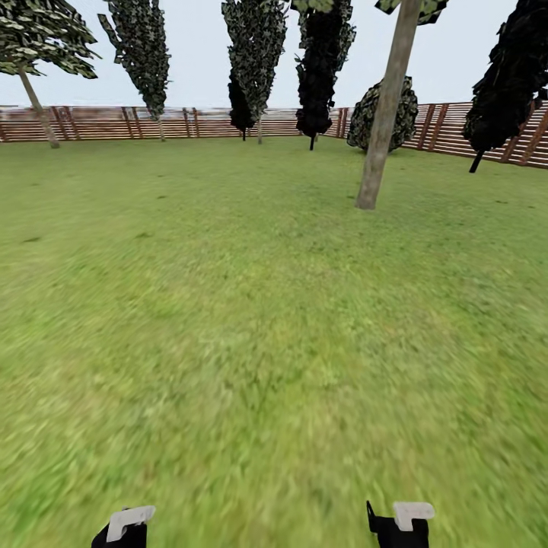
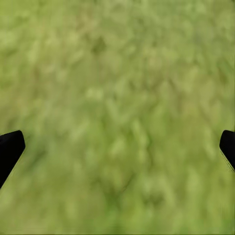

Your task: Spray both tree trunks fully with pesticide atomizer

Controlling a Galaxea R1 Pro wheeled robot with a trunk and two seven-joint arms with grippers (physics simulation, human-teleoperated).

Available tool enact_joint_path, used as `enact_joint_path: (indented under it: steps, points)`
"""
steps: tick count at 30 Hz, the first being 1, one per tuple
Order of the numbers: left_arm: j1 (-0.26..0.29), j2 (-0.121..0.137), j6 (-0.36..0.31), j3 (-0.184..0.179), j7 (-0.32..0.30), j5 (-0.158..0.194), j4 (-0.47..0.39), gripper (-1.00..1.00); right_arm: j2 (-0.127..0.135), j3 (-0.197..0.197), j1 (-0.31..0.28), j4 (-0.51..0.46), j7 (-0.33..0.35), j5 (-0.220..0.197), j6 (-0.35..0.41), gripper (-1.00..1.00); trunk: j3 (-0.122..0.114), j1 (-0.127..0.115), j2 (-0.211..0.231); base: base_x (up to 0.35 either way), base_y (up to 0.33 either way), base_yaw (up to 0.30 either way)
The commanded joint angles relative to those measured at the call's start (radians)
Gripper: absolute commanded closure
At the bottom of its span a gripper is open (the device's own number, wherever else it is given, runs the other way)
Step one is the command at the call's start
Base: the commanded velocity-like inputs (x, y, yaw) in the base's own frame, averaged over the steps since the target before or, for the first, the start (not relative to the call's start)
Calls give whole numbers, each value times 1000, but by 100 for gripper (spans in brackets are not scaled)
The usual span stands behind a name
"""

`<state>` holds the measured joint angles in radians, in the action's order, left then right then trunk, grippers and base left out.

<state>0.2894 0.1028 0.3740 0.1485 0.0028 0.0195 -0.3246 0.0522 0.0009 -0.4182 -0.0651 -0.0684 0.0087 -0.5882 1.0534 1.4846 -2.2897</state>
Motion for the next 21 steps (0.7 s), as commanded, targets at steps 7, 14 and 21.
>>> enact_joint_path:
  steps: [7,14,21]
  points:
    - [1,0,3,0,0,2,1,100,-1,1,-1,1,-4,2,-3,-100,-2,0,0,339,0,-137]
    - [1,0,3,0,0,2,1,100,-2,2,-1,1,-3,2,-3,-100,-5,0,0,339,0,-226]
    - [1,0,3,0,0,2,1,100,-2,2,-1,1,-4,2,-3,-100,-5,0,0,338,0,-115]
